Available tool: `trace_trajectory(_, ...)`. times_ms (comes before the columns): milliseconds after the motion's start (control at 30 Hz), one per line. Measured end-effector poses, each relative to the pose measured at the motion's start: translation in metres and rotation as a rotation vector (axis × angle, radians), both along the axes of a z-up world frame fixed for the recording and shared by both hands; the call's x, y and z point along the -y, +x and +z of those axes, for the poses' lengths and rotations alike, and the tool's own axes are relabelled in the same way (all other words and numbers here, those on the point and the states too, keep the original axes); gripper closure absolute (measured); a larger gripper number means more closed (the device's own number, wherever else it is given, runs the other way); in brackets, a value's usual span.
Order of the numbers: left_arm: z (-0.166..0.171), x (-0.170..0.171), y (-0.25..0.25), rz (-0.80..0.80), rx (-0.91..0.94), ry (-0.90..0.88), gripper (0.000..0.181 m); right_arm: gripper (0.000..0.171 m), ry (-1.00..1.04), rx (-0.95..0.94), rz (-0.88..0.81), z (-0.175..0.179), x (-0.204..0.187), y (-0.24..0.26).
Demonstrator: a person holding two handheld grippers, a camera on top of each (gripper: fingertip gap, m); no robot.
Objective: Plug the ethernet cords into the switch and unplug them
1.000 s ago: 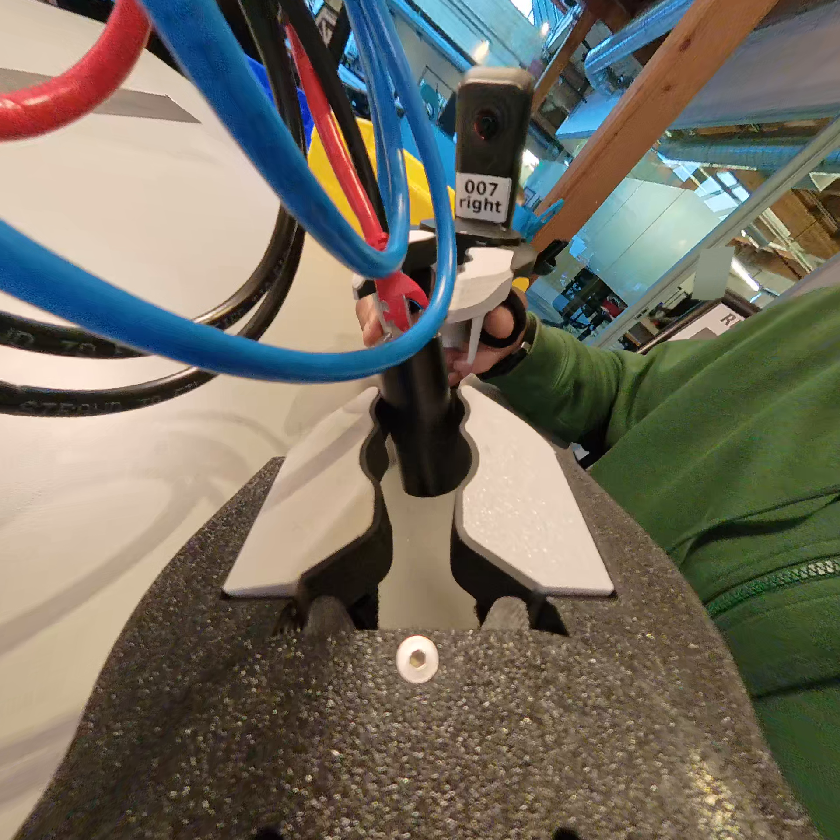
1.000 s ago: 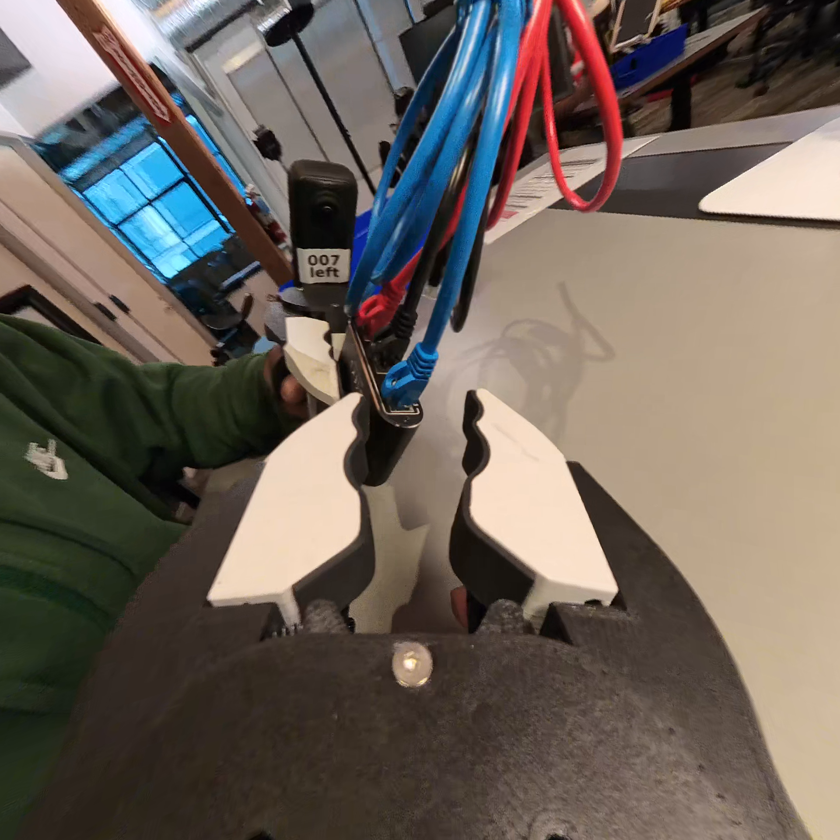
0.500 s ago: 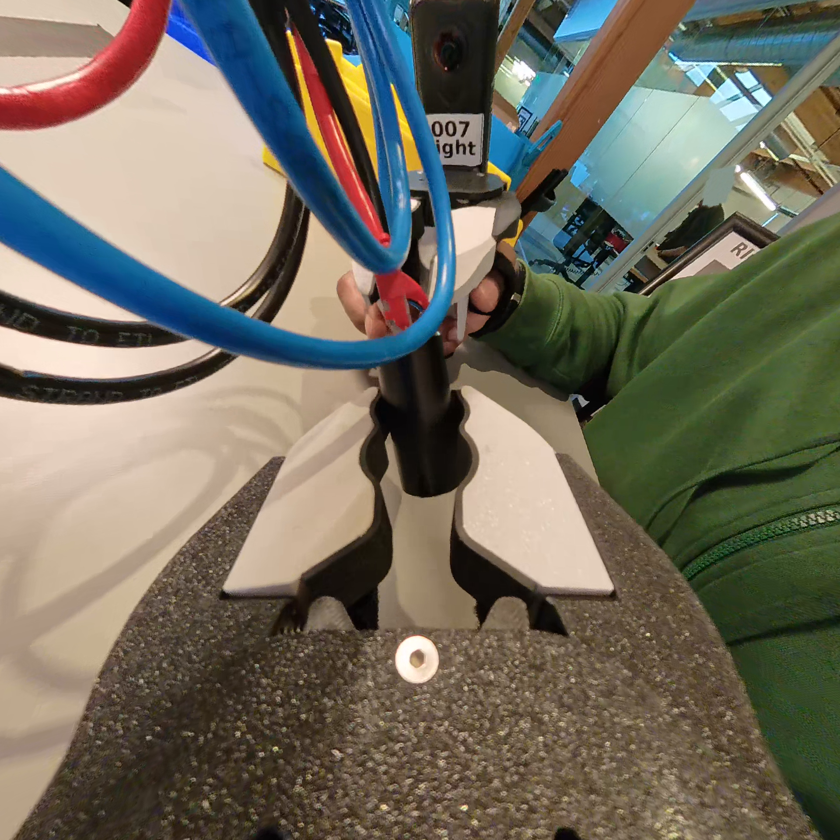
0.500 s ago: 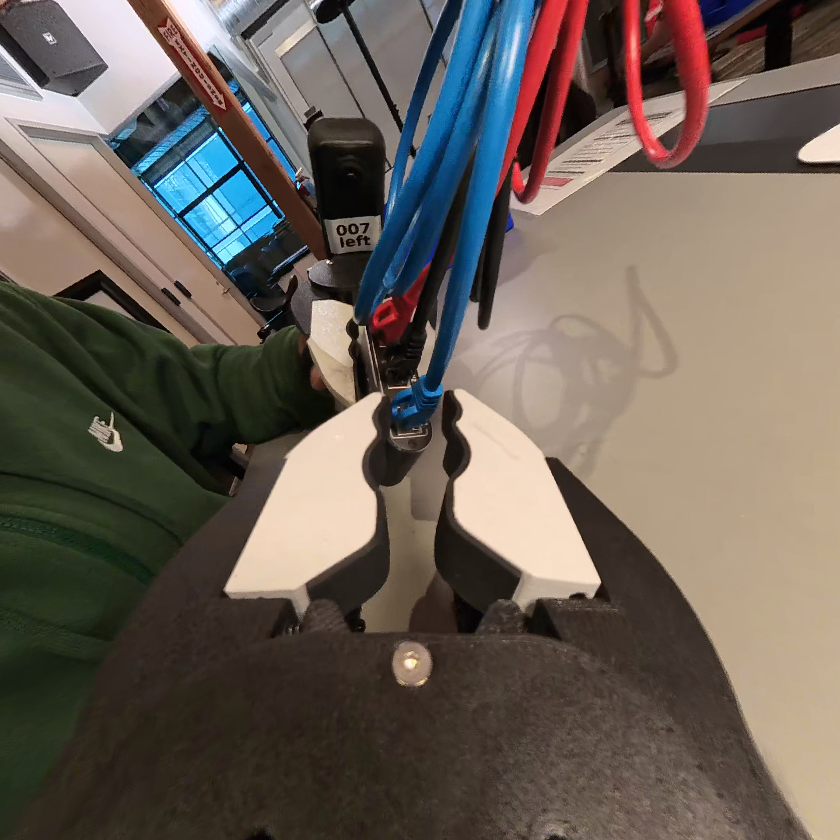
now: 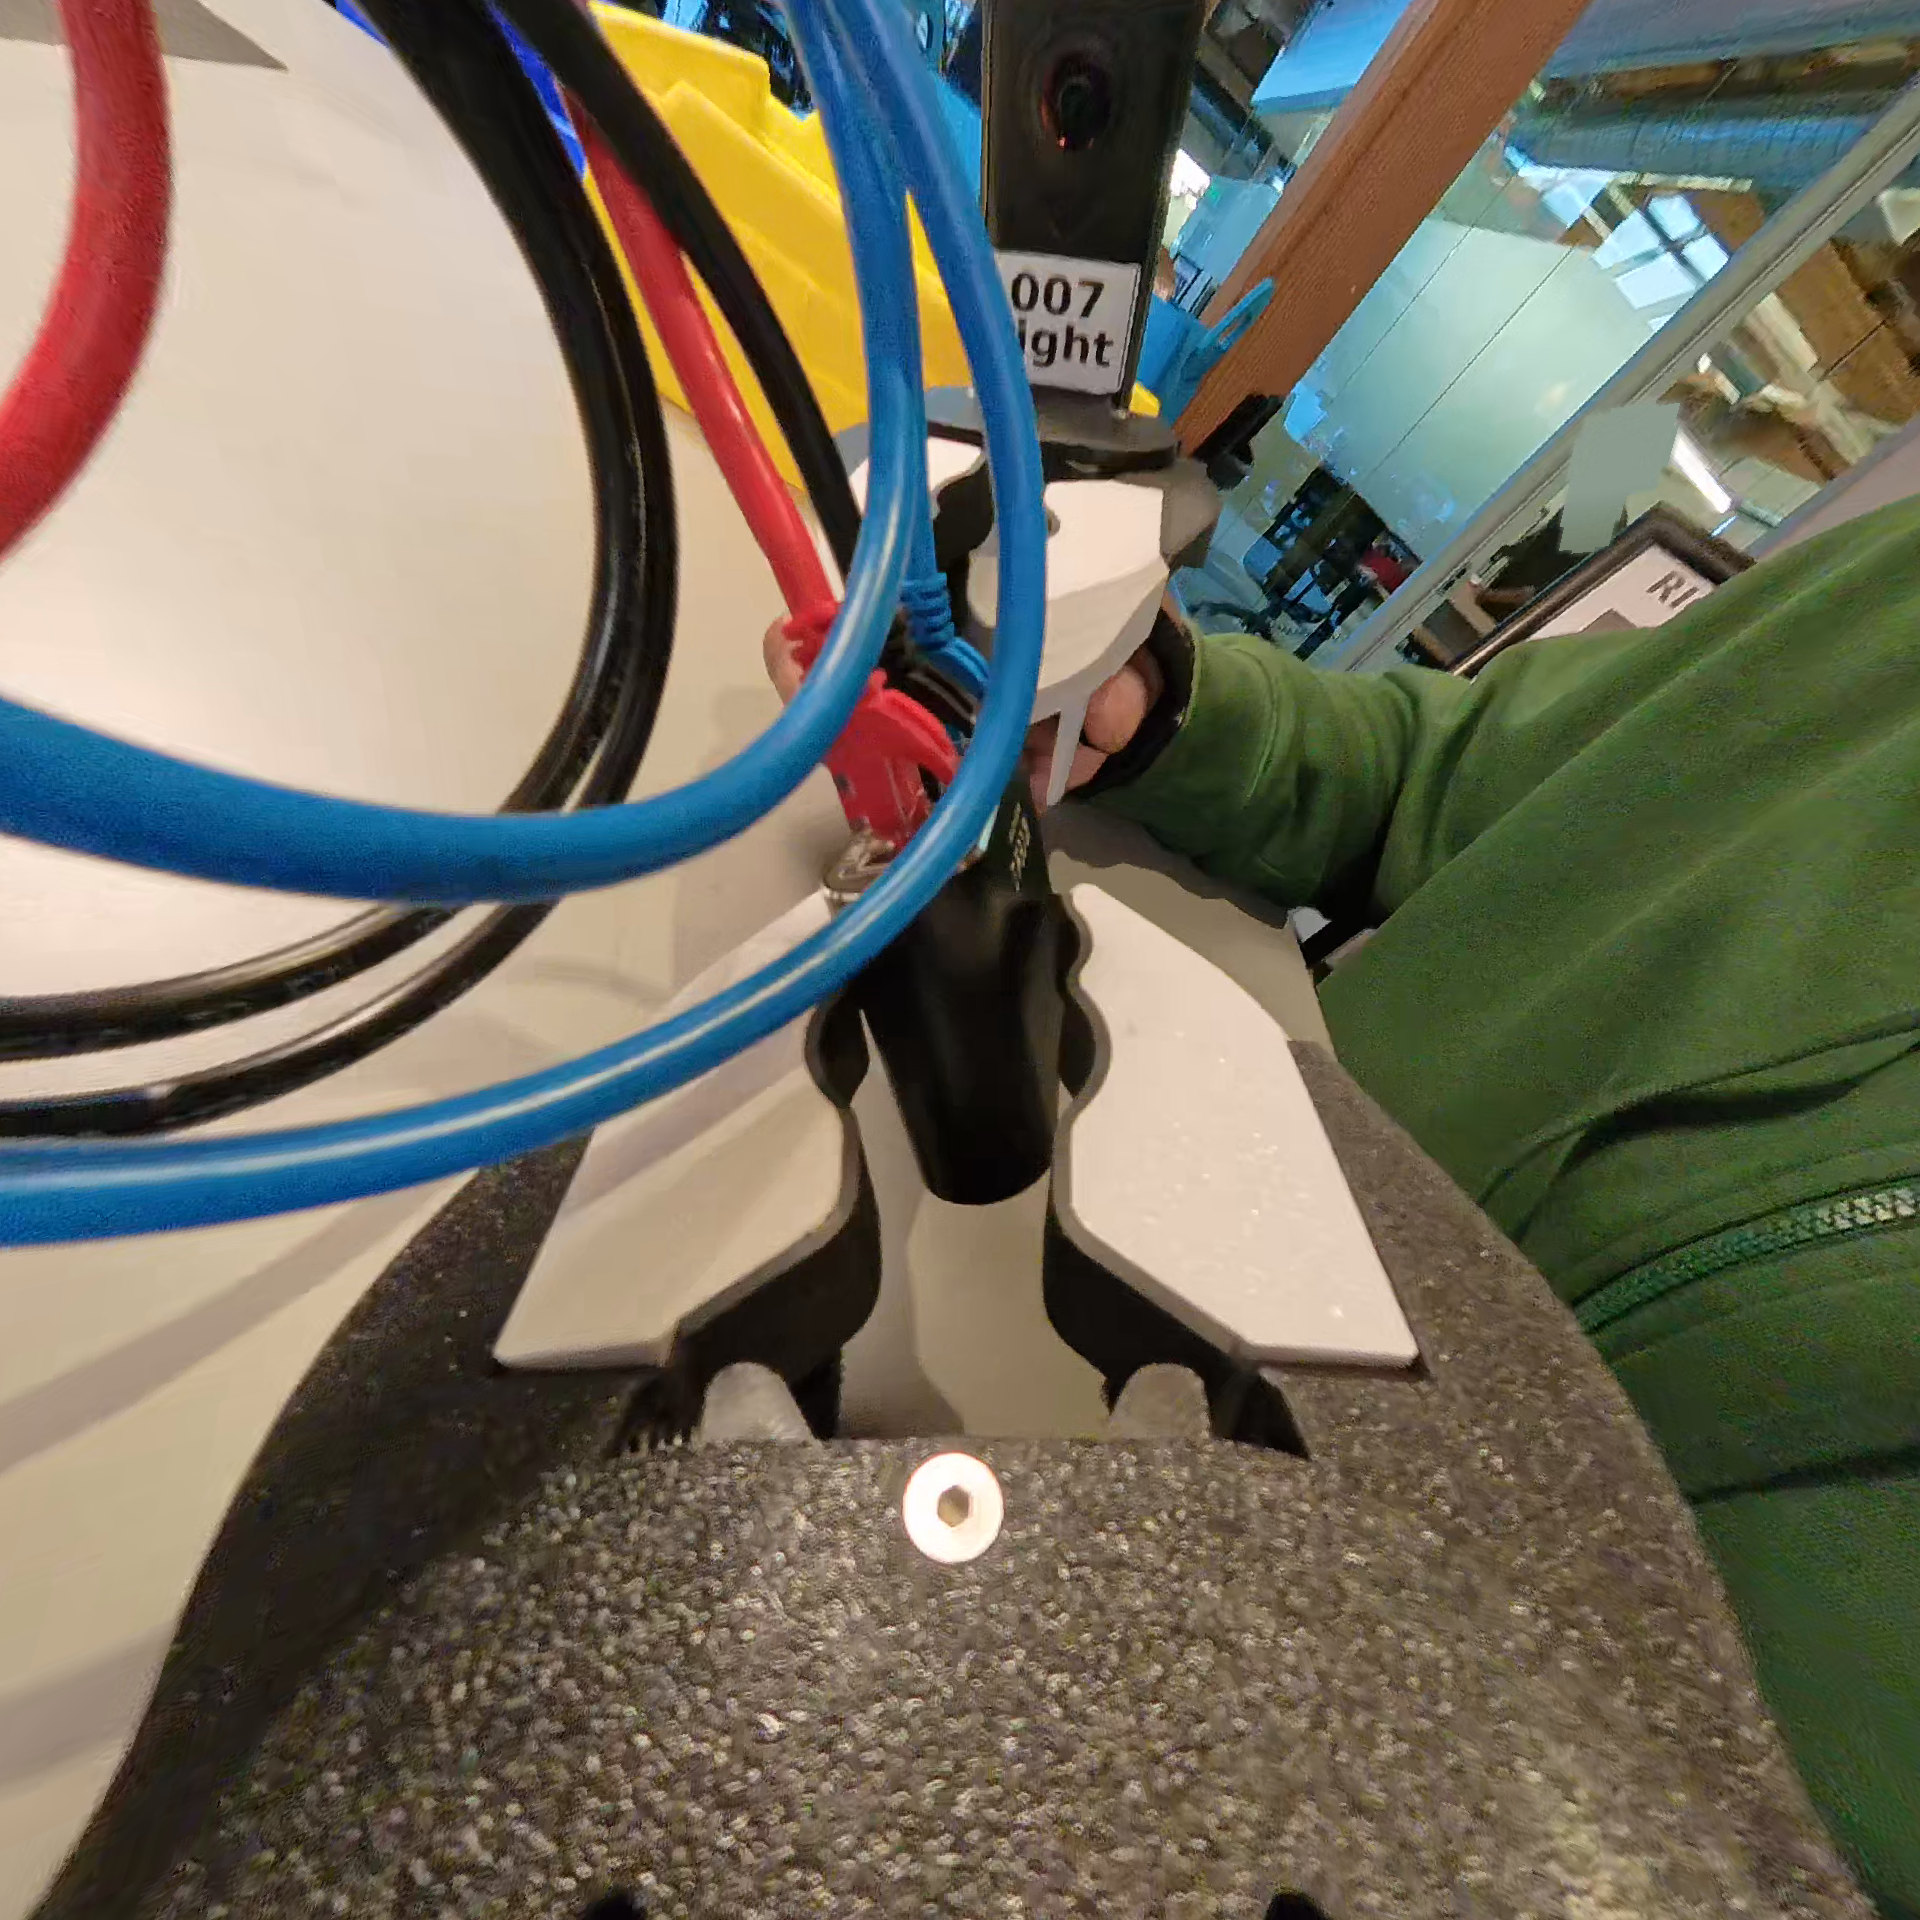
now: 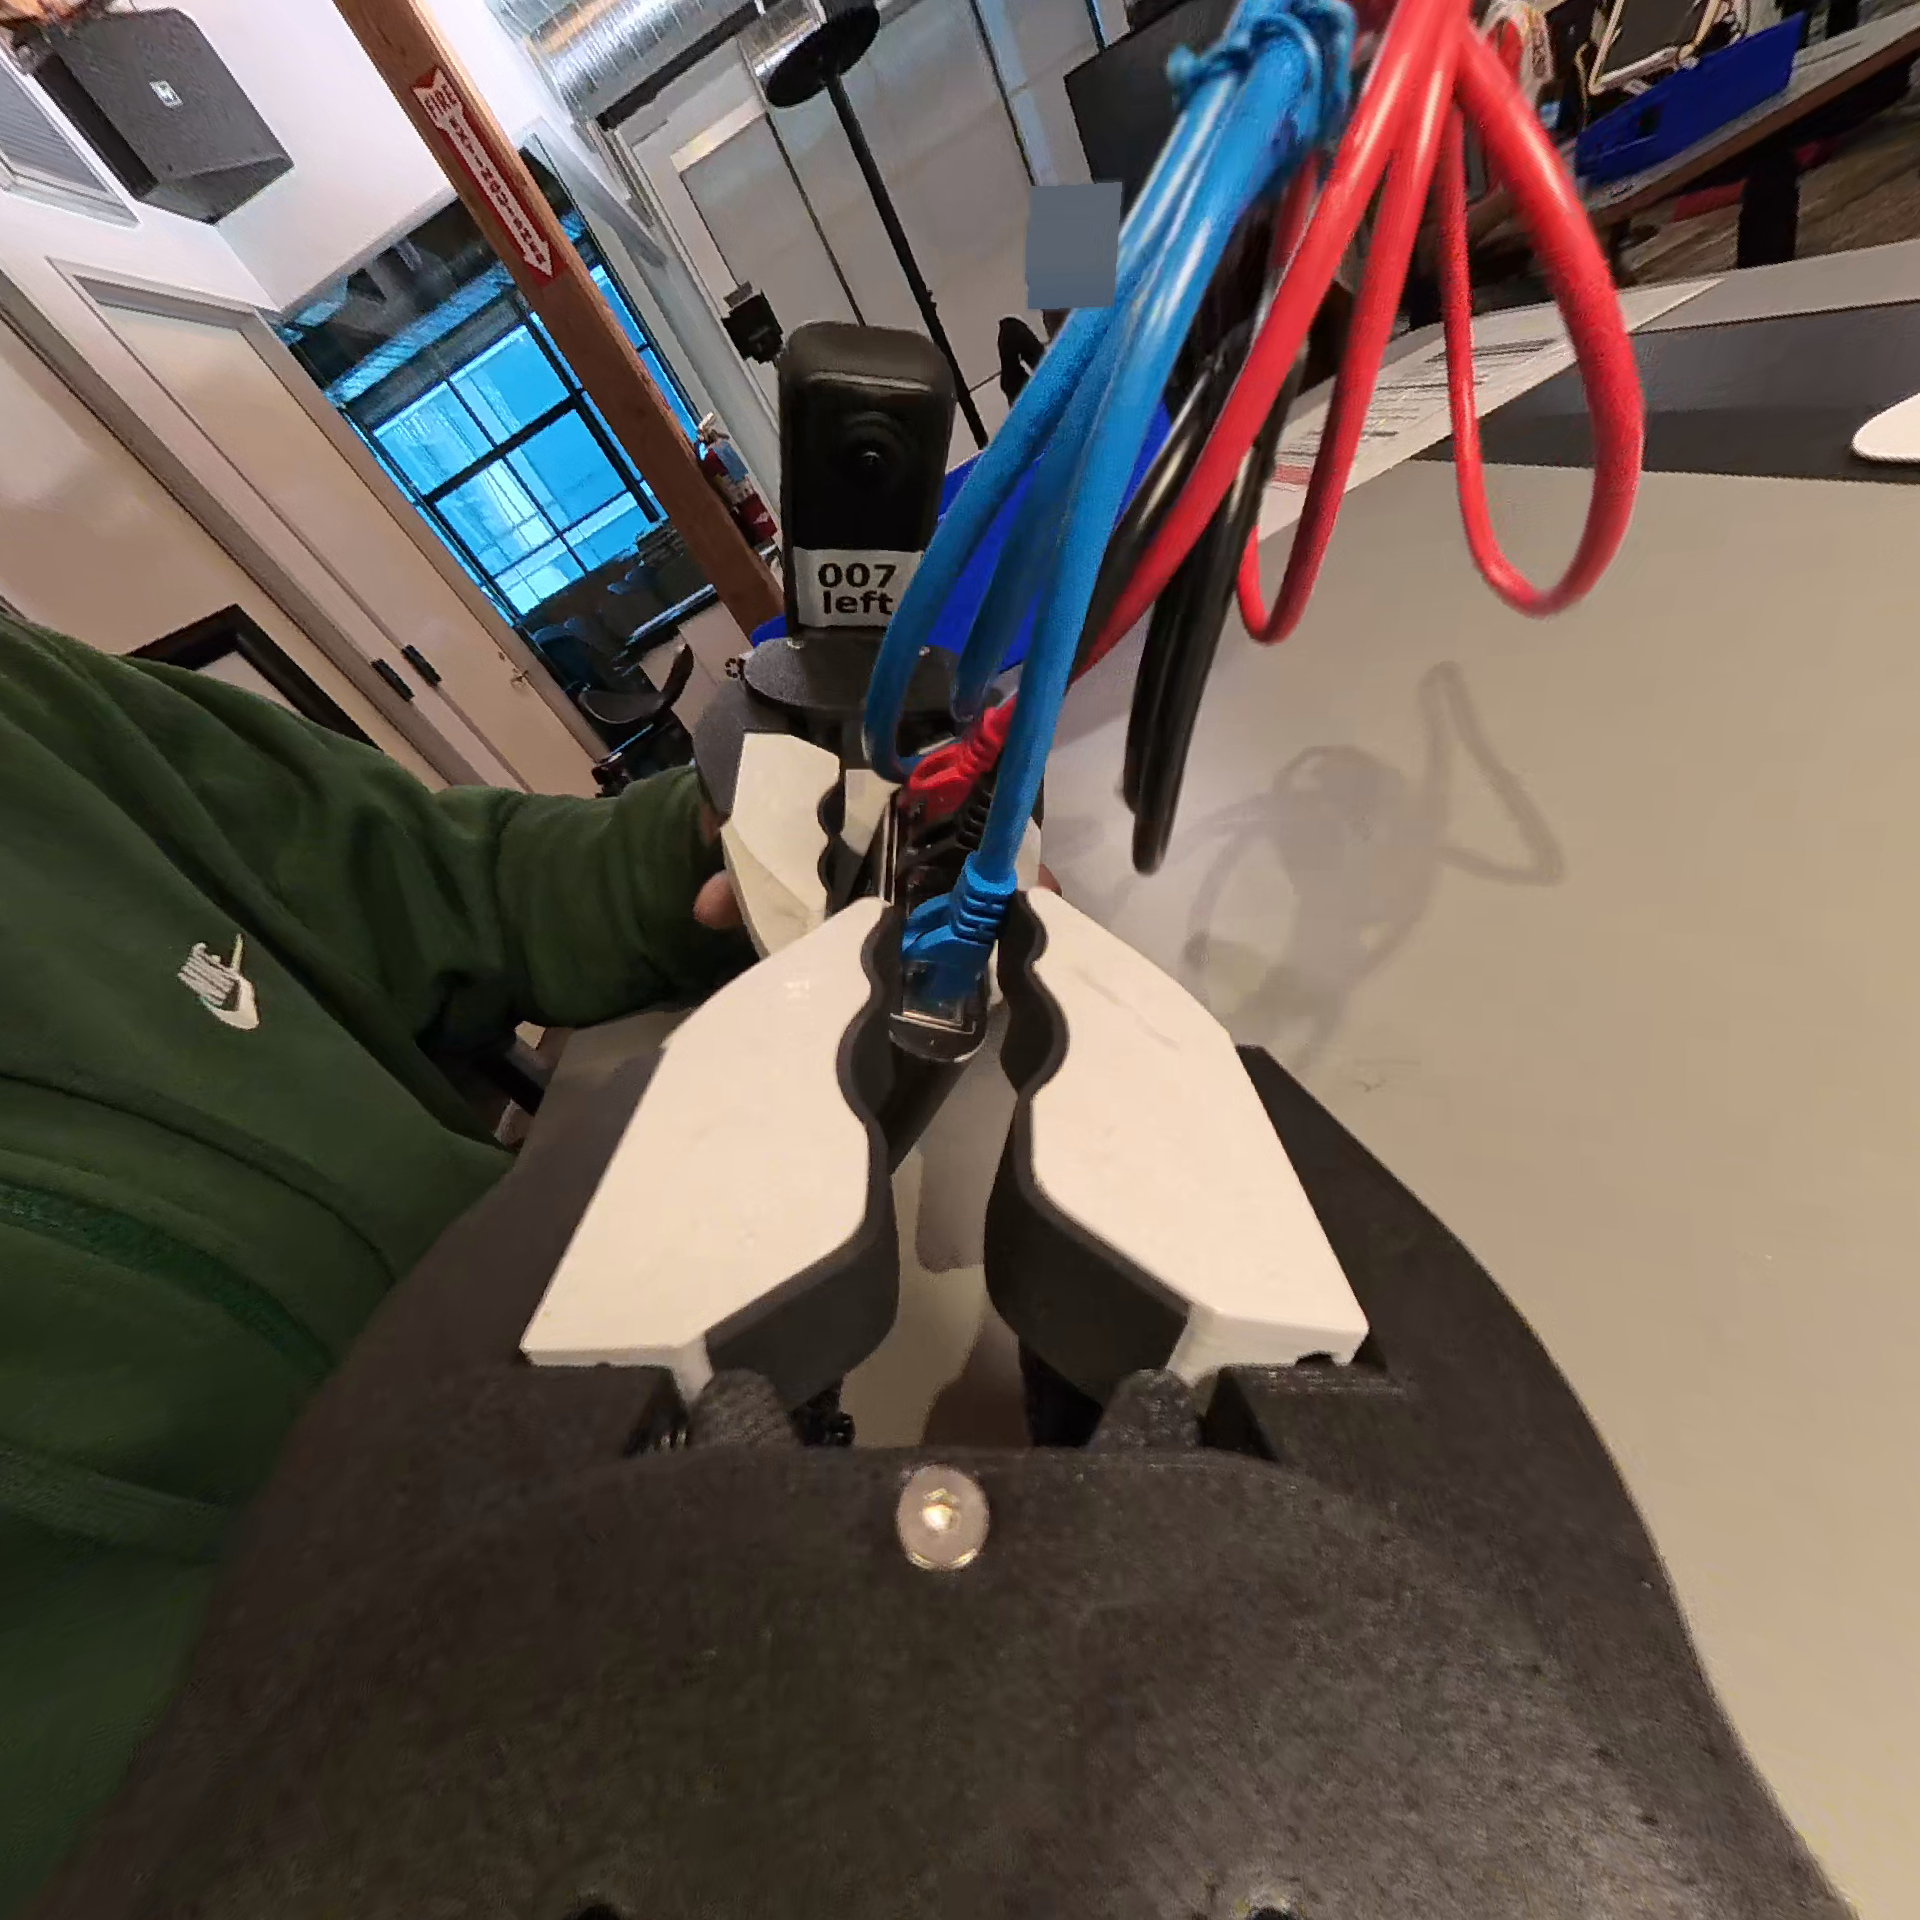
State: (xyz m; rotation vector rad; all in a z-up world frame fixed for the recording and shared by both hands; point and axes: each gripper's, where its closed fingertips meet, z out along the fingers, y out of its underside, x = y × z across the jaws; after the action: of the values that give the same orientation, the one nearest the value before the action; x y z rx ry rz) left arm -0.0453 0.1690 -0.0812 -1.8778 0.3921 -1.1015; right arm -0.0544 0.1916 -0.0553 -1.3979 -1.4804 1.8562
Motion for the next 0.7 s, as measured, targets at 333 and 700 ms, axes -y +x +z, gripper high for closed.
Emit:
trace_trajectory(333, 0.004, -0.004, 0.001, 0.058, 0.094, -0.025, 0.154, 0.153, 0.014, 0.011, 0.007, -0.003, 0.000, 0.000)
trace_trajectory(700, -0.003, -0.006, -0.003, 0.088, -0.058, 0.014, 0.154, 0.143, 0.209, 0.059, 0.015, -0.013, -0.008, 0.008)
